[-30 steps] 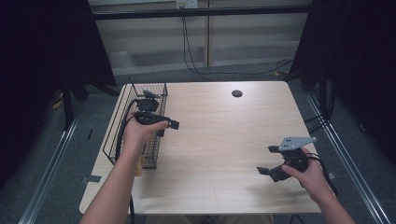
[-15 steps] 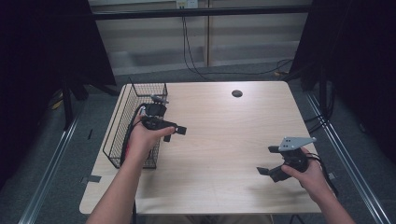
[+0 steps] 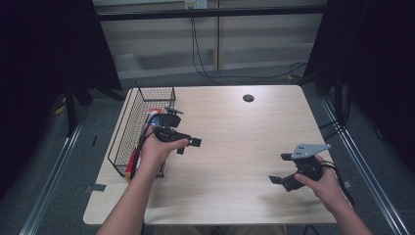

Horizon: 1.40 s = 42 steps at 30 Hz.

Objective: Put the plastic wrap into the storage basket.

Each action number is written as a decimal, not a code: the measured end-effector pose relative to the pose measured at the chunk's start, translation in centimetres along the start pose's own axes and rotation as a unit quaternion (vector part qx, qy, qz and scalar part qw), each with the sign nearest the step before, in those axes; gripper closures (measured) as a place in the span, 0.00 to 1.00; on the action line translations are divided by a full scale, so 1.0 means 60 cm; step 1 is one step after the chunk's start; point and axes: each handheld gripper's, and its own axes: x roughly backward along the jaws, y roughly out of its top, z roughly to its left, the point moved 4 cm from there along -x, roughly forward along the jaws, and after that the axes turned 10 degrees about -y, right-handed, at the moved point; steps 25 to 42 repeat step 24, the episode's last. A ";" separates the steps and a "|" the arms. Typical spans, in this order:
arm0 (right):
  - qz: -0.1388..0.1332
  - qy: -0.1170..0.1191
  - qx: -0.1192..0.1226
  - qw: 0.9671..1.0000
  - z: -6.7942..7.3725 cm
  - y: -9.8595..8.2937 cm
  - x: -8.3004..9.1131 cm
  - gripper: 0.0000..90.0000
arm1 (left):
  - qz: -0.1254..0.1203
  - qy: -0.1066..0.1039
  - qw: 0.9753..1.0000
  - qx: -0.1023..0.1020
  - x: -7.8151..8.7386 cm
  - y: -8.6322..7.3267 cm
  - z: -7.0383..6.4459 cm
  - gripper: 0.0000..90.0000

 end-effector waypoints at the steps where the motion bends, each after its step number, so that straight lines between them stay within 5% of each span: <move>1: 0.000 -0.001 0.000 1.000 0.000 0.000 0.000 0.05 | 0.001 -0.001 1.000 -0.001 -0.002 -0.002 -0.001 0.11; 17: 0.003 -0.007 -0.003 1.000 -0.004 -0.007 -0.005 0.04 | 0.001 -0.022 0.999 -0.024 -0.038 -0.028 -0.019 0.10; 24: 0.025 -0.012 0.010 1.000 0.000 -0.020 -0.021 0.03 | 0.001 -0.033 0.998 -0.050 -0.059 -0.050 -0.030 0.10; 42: 0.025 -0.012 0.010 1.000 0.000 -0.020 -0.021 0.03 | 0.001 -0.033 0.998 -0.050 -0.059 -0.050 -0.030 0.10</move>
